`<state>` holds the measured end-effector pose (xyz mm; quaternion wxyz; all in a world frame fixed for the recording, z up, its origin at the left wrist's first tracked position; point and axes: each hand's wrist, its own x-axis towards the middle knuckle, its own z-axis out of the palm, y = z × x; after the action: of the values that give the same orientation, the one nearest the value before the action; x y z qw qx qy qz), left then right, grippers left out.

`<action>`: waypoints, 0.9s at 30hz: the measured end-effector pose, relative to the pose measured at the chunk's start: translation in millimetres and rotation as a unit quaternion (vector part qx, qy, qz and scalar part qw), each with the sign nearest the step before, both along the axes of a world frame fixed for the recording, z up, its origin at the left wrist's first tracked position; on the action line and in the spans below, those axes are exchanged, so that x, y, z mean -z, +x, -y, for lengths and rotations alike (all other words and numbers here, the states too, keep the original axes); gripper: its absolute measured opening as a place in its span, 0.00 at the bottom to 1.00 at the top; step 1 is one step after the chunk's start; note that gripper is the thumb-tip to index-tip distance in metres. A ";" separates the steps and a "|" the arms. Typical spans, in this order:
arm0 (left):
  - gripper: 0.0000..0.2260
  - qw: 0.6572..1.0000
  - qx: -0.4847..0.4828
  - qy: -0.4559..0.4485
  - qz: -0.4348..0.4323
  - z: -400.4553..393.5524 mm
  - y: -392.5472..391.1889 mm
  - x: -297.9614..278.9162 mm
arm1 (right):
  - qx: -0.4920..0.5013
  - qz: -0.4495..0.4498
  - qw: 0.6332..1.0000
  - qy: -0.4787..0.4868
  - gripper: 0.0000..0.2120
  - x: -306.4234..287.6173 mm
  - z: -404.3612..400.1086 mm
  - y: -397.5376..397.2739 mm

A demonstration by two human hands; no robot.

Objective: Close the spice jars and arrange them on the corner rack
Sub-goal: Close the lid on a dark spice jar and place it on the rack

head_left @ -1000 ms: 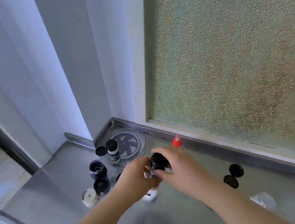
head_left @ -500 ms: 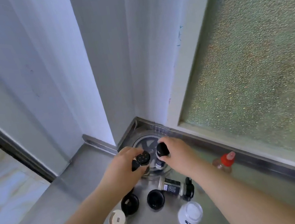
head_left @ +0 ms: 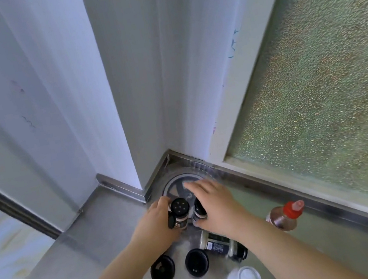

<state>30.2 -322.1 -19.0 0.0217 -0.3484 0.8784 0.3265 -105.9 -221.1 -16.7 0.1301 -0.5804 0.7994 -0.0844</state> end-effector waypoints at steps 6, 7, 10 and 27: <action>0.23 0.999 -0.041 0.006 -0.009 -1.0 7.6 -0.8 | -0.051 -0.053 0.995 0.063 0.26 1.8 32.0 18.0; 0.24 0.998 -0.054 0.021 -0.012 -0.3 10.4 -1.7 | -0.047 -0.052 0.996 0.056 0.22 3.3 34.2 19.0; 0.27 0.992 -0.094 0.079 -0.043 3.6 18.6 -4.1 | -0.038 -0.042 0.998 0.021 0.15 3.3 35.6 19.3; 0.19 0.918 -0.004 0.132 -0.373 -75.1 -1.2 -122.7 | 0.160 0.113 0.952 -0.236 0.22 -167.3 -65.4 31.9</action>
<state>29.0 -247.0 103.8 -0.2632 -0.1988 0.7705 0.5454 -74.0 -155.7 150.6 0.0642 -0.4460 0.8191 -0.3551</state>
